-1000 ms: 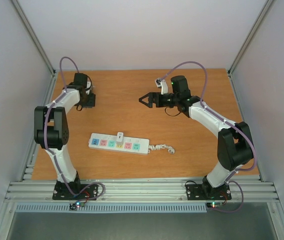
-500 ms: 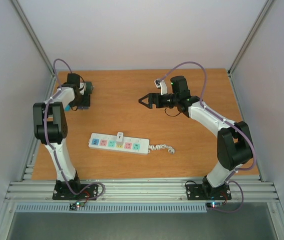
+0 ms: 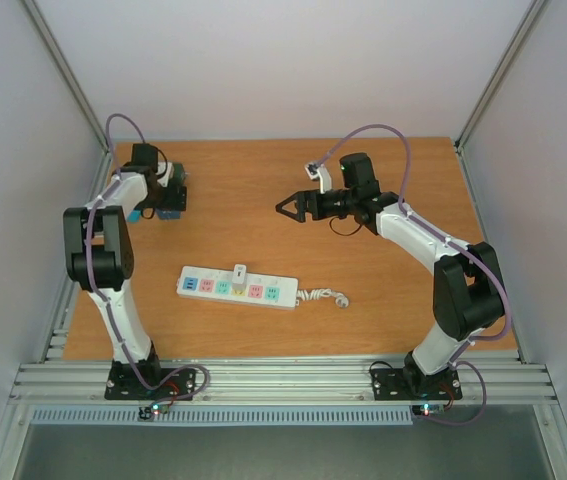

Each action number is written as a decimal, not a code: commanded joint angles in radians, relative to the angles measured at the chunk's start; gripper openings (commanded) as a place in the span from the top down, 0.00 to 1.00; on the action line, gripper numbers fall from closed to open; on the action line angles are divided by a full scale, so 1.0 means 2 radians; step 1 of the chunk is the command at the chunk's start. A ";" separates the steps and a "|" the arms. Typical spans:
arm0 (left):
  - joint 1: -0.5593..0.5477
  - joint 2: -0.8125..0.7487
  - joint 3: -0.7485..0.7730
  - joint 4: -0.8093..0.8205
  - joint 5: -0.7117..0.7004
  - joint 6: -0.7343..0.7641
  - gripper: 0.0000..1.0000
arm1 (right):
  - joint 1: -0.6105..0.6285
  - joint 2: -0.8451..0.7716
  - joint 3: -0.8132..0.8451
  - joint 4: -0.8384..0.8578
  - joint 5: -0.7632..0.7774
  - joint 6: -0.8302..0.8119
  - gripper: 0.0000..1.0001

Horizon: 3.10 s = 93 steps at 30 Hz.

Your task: Pull the plug off the socket

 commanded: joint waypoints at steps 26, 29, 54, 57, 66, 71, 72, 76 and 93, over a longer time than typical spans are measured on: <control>-0.033 -0.241 -0.101 -0.091 0.286 0.325 0.00 | 0.026 -0.023 -0.085 -0.078 -0.053 -0.229 0.02; -0.059 -0.259 -0.130 -0.081 0.288 0.347 0.00 | 0.043 -0.021 -0.095 -0.068 -0.038 -0.234 0.01; -0.104 -0.307 -0.257 -0.138 0.401 0.626 0.01 | 0.166 -0.006 -0.194 0.051 0.142 -0.341 0.02; -0.107 -0.305 -0.266 -0.123 0.402 0.624 0.03 | 0.169 0.002 -0.194 0.062 0.149 -0.350 0.03; -0.140 -0.318 -0.322 -0.033 0.378 0.591 0.09 | 0.188 0.025 -0.194 0.071 0.164 -0.377 0.05; -0.146 -0.315 -0.334 -0.008 0.373 0.582 0.12 | 0.200 0.036 -0.192 0.071 0.181 -0.389 0.06; -0.146 -0.315 -0.336 -0.003 0.373 0.581 0.12 | 0.203 0.040 -0.191 0.071 0.187 -0.391 0.06; -0.149 -0.309 -0.336 0.005 0.369 0.582 0.12 | 0.209 0.052 -0.186 0.071 0.199 -0.397 0.07; -0.191 -0.283 -0.349 0.040 0.354 0.594 0.23 | 0.211 0.044 -0.191 0.057 0.193 -0.410 0.31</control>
